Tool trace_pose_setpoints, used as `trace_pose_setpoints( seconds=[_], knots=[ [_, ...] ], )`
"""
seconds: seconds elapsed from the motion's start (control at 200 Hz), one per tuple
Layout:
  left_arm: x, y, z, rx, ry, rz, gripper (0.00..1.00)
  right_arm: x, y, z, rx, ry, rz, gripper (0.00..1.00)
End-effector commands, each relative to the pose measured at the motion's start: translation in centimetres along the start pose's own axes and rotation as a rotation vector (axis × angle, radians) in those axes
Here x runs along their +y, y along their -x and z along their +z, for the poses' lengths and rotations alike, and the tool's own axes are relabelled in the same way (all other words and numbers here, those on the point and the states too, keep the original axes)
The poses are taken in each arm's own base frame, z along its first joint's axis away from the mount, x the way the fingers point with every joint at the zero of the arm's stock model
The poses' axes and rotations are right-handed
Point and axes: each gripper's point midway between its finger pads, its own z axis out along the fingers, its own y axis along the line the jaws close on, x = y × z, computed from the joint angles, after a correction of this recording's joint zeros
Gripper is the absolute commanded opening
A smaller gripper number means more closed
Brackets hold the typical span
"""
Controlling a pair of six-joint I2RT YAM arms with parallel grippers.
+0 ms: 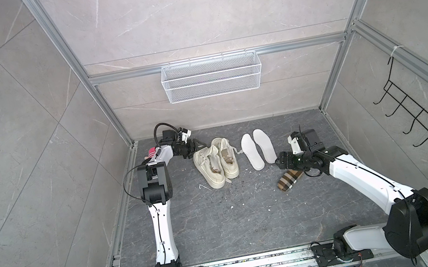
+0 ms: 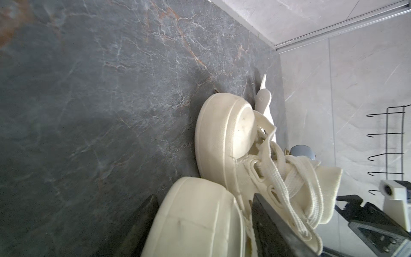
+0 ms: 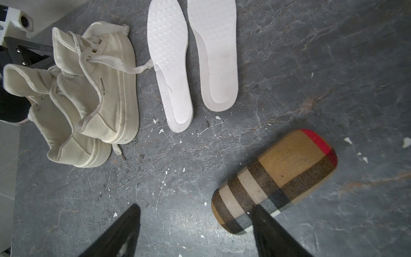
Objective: Remove the insole from the shoe
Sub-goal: Place the shoe at the center of the board, then reset both arms
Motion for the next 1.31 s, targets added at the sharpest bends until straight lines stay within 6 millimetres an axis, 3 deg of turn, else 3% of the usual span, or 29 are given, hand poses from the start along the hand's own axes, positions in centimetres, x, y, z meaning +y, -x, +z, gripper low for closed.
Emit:
trace_pose_setpoints(
  seconds=[0.0,0.391,0.576,0.601,0.721,0.932,1.132,1.302],
  knots=[
    [-1.6,1.6,-0.8,-0.034,0.009,0.082,0.73,-0.6,-0.5,-0.9,-0.003,-0.030,-0.021,0.81],
    [-3.2,3.2,-2.6,-0.092,0.059,0.159,0.74,-0.8,-0.4,-2.4,-0.029,-0.046,-0.028,0.84],
    [-4.0,4.3,-4.5,-0.125,0.158,0.262,0.81,-1.1,-0.3,-3.3,-0.050,-0.063,-0.032,0.87],
    [-5.5,5.0,-5.7,-0.153,0.175,0.298,0.83,-1.2,-0.4,-3.4,-0.050,-0.067,-0.034,0.88],
    [-6.9,6.1,-8.2,-0.200,0.268,0.384,0.99,-1.8,-0.3,-4.3,-0.067,-0.095,-0.043,0.92],
    [-12.0,6.9,-14.0,-0.330,0.377,0.525,1.00,-2.6,0.0,-5.9,-0.101,-0.137,-0.056,0.96],
    [-18.3,3.1,-20.7,-0.520,0.434,0.625,1.00,-3.5,0.8,-7.2,-0.166,-0.185,-0.072,0.99],
    [-20.4,-3.0,-25.3,-0.639,0.509,0.612,1.00,-3.8,2.1,-8.8,-0.254,-0.214,-0.096,0.99]
  ],
)
